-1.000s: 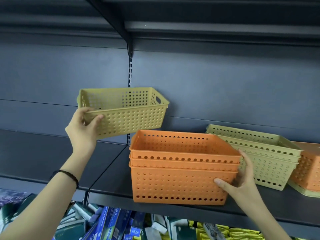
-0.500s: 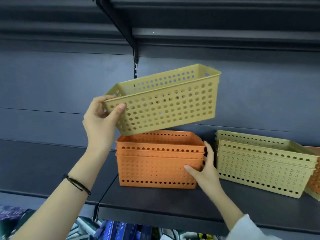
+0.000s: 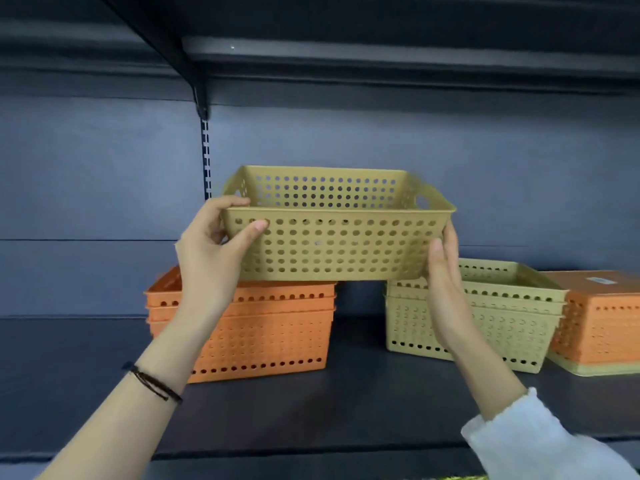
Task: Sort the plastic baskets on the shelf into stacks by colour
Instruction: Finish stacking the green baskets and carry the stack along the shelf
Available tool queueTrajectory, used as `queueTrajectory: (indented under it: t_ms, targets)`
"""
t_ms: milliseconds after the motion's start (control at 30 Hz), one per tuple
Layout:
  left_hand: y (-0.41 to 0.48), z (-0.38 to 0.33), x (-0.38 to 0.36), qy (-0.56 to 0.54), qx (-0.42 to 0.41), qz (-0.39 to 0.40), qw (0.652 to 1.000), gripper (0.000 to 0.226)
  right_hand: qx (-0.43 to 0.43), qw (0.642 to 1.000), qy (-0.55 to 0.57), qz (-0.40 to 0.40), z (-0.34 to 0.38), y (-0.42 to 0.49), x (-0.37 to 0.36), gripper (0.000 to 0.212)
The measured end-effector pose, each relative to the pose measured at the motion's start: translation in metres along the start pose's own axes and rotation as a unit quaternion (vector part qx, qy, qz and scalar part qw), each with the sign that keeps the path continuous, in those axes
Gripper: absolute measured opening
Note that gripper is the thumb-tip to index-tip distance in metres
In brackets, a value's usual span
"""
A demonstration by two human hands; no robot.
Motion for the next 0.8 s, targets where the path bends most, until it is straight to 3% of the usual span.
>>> queueTrajectory:
  t_ms: [333,567,800]
  targets:
    - [-0.020,-0.001,-0.148,-0.109,0.017,0.068,0.992,0.056,0.045,0.997,-0.044,-0.049,-0.016,0.047,0.131,0.053]
    - [-0.043,0.030,-0.246,-0.154,0.100,0.068,0.981,0.042,0.026,0.994,-0.077,-0.076,-0.049,0.066,0.214,0.045]
    - [-0.058,0.056,-0.266,-0.092,0.127,0.001,0.988,0.016,0.010,0.992,-0.118,-0.053,-0.074,0.064,0.245,0.036]
Point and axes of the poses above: each hand's wrist, its own y-axis towards the middle knuckle, its own x-axis out of the back of the hand, z = x × y, the point moved 4 cm from there along y, towards the middle knuckle, and after that the axes turned 1 degree about -z, right-handed, at the moved point
